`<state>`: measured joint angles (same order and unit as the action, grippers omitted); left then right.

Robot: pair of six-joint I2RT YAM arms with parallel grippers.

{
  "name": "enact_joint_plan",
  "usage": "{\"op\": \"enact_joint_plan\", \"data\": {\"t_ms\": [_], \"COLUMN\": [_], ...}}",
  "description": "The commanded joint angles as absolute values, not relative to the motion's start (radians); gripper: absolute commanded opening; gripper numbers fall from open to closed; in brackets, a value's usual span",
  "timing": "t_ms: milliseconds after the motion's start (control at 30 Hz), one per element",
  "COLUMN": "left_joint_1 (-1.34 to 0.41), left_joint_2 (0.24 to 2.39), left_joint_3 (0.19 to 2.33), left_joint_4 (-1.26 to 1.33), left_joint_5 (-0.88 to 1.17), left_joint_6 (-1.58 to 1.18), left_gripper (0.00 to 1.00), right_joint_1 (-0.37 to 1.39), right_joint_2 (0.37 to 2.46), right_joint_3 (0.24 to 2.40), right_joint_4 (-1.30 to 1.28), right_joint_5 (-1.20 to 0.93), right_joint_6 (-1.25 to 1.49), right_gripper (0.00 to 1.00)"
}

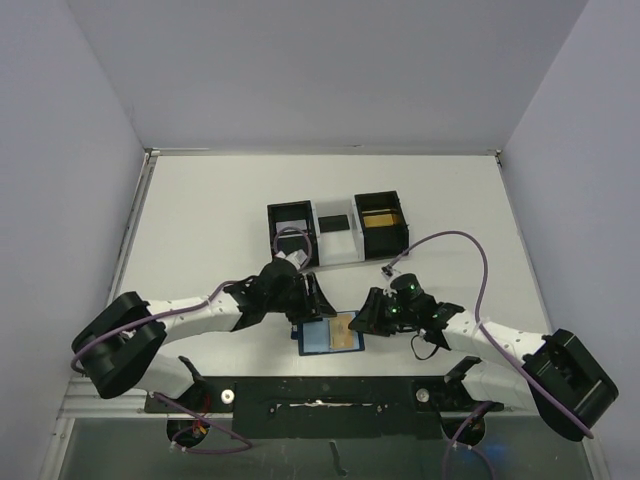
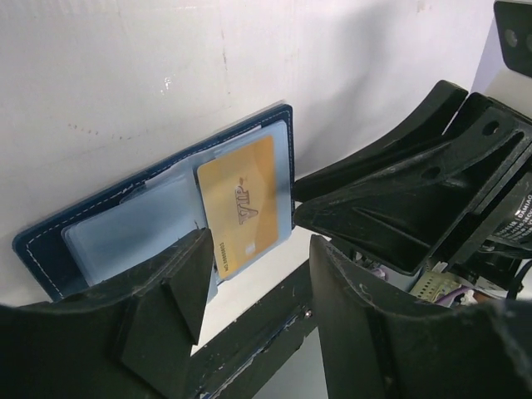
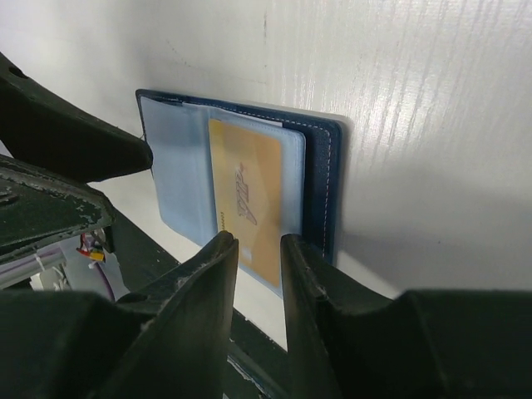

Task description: Take the credit cards out of the card holder

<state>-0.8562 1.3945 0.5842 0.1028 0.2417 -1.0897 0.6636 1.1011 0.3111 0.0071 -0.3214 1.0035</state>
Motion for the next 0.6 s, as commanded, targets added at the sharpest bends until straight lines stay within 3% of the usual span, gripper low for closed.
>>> {"op": "enact_joint_plan", "data": {"t_ms": [0,567], "left_joint_1": [-0.872,-0.885], "left_joint_2": [1.428,1.554], "left_joint_3": [0.637,0.664], "left_joint_4": [0.161,0.103], "left_joint_5": [0.266,0.289], "left_joint_6": [-1.093,-1.103], "left_gripper": [0.48,0.41], "right_joint_1": [0.685,0.692], "right_joint_2": [1.132,1.232], "right_joint_3": [0.366,0.316], "right_joint_4": [0.047,0.018], "right_joint_5": [-0.300,-0.215], "right_joint_6": [0.998,0.994], "right_gripper": [0.27,0.25]}}
